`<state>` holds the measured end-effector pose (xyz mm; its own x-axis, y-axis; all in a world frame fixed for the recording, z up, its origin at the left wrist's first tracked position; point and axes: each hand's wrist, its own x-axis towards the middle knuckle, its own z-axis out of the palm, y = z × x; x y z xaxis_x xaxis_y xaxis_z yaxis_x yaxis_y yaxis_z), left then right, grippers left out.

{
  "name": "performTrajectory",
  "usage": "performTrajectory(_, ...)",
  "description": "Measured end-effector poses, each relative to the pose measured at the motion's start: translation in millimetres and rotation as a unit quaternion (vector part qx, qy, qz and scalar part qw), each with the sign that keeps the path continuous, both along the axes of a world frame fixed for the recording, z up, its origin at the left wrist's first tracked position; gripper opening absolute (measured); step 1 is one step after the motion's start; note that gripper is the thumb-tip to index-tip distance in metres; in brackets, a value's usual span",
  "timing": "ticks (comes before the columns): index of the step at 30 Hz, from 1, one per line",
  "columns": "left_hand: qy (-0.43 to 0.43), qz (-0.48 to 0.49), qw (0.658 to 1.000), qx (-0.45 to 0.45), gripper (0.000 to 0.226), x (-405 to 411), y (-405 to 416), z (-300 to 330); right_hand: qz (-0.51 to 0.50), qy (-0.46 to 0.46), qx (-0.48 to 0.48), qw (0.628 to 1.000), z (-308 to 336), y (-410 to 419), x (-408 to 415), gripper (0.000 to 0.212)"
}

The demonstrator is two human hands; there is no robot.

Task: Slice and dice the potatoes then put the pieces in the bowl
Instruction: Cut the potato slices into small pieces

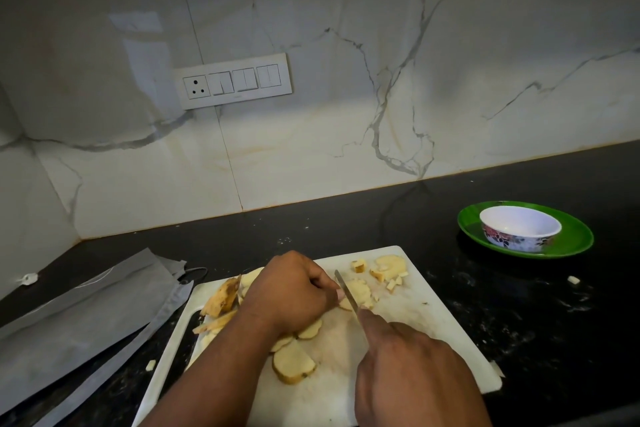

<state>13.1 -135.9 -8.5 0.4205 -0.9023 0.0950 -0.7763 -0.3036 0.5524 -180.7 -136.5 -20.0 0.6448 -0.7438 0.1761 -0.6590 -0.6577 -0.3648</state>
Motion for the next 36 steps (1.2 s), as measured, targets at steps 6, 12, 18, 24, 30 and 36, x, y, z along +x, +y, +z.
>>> performTrajectory(6, -0.005, 0.021, 1.0, -0.011, 0.01, -4, -3, 0, -0.006, -0.045, 0.005, 0.999, -4, 0, 0, 0.063)
performTrajectory(12, 0.002, 0.015, 1.0, -0.026, 0.011, -2, 0, 1, -0.028, -0.08, -0.012, 0.996, -6, 8, 0, 0.077)
performTrajectory(18, -0.004, 0.014, 1.0, -0.003, 0.047, -2, 11, 11, -0.022, -0.05, 0.016, 0.998, 5, 7, -4, 0.061)
performTrajectory(24, -0.01, -0.003, 1.0, 0.026, 0.093, -11, 8, 12, -0.013, -0.04, 0.031, 0.999, 0, 0, -3, 0.062)
performTrajectory(30, 0.014, -0.005, 1.0, 0.012, 0.091, -12, 6, 11, -0.014, -0.026, 0.026, 0.999, -4, -1, -3, 0.065)
performTrajectory(36, 0.035, 0.01, 0.999, -0.003, 0.085, -12, 5, 11, -0.005, -0.01, 0.023, 1.0, -2, 1, -2, 0.062)
